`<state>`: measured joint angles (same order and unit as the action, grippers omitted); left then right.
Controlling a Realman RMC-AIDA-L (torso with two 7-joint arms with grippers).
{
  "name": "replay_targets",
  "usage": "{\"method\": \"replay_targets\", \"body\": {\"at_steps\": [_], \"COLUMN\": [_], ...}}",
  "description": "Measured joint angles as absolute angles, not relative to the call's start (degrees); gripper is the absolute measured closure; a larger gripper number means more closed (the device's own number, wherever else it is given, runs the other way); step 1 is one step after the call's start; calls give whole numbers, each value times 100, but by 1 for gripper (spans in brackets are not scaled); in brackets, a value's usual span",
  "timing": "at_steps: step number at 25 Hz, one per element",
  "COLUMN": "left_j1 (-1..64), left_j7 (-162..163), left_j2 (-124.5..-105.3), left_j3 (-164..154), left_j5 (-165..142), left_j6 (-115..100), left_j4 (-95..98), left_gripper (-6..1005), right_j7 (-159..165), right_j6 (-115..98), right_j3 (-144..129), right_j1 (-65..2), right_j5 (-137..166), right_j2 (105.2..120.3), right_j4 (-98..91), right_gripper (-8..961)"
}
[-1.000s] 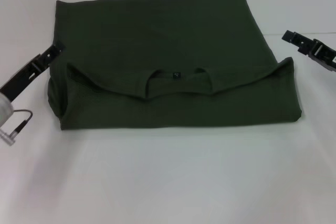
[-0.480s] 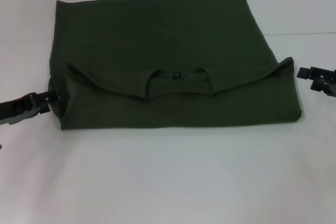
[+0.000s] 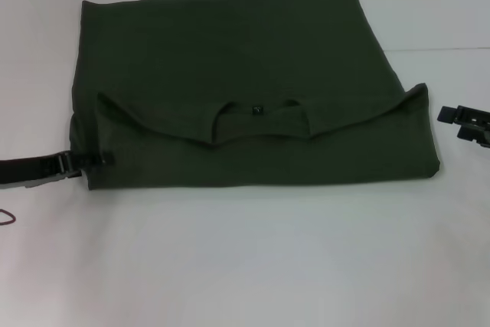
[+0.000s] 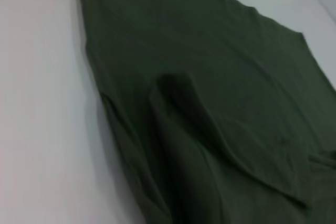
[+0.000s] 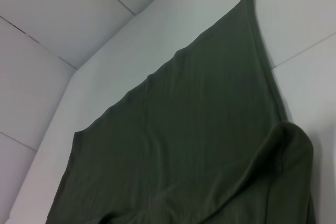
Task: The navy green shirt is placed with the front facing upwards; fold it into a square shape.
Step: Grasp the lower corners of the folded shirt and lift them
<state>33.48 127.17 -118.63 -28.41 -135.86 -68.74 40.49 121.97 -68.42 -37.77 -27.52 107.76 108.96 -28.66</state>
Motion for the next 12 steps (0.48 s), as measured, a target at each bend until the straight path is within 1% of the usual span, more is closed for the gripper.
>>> {"method": "replay_targets", "body": {"at_steps": [7, 12], "left_j1": [3377, 3436], "left_j7": [12590, 12571], "left_j2": [-11915, -11932], "left_j3": [-2947, -3007], "left_j5": [-13540, -13549], "left_j6": [-6583, -6454], "left_j4": [3956, 3813], "left_gripper": [146, 147], "right_j7": [12187, 12175], "right_j6": [-6842, -6807], "right_j3": [-3779, -3778], "right_j1": [-2771, -2809], "right_j5": [10794, 10916], "right_j2": [10908, 10955], "right_j4": [-2865, -2865], "right_gripper": [145, 144]}}
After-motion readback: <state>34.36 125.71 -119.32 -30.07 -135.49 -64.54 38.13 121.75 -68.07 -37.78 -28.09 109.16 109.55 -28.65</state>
